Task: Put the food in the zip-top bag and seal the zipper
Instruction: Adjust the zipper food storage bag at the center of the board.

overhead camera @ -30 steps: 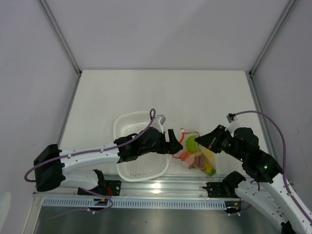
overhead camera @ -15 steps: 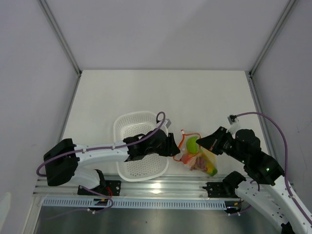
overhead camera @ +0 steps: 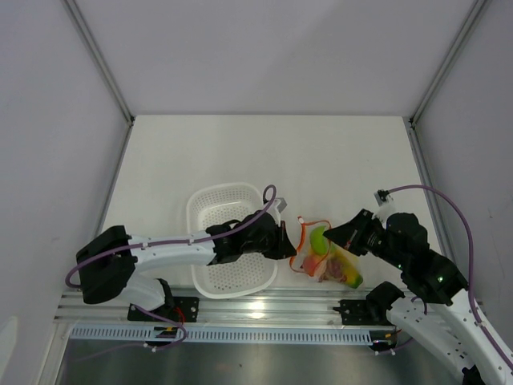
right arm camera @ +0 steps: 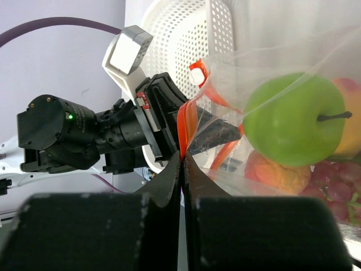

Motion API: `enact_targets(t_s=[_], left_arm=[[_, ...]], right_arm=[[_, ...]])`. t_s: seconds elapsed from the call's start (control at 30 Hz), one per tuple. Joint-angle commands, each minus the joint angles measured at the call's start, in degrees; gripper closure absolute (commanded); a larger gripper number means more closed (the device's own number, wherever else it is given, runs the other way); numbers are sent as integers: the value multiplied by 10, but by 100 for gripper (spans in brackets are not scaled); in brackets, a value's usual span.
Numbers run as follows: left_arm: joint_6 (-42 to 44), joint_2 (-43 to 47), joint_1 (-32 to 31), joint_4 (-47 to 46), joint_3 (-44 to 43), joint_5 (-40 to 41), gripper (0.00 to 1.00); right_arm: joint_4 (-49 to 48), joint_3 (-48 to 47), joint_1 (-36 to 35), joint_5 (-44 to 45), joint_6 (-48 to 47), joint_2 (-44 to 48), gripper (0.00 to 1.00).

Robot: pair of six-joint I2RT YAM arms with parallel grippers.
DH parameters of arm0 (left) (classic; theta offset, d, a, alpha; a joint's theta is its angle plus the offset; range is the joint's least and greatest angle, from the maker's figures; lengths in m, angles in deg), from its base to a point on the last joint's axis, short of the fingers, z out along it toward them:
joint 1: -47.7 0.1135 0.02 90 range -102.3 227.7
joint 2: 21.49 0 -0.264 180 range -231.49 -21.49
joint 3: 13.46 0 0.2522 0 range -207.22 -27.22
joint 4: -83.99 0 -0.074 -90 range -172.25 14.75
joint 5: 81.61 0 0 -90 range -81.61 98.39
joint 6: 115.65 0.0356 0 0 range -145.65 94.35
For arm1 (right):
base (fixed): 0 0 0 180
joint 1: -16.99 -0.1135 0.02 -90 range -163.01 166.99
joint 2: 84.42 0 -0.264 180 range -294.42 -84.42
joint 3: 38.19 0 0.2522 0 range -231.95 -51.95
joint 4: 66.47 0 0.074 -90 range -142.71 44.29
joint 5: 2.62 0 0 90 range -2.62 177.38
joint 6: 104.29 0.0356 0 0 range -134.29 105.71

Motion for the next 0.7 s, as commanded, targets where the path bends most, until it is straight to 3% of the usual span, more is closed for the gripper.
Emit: enact_targets(t_s=[0.0,0.67], left_arm=[[14,26,3,-12,-30,-27,99],[14,109,9,12,-76,-75,99]], right_arm=[[4,-27,2,16,-16,-1,100],[-26,-26,1,-41,-34,-53,100]])
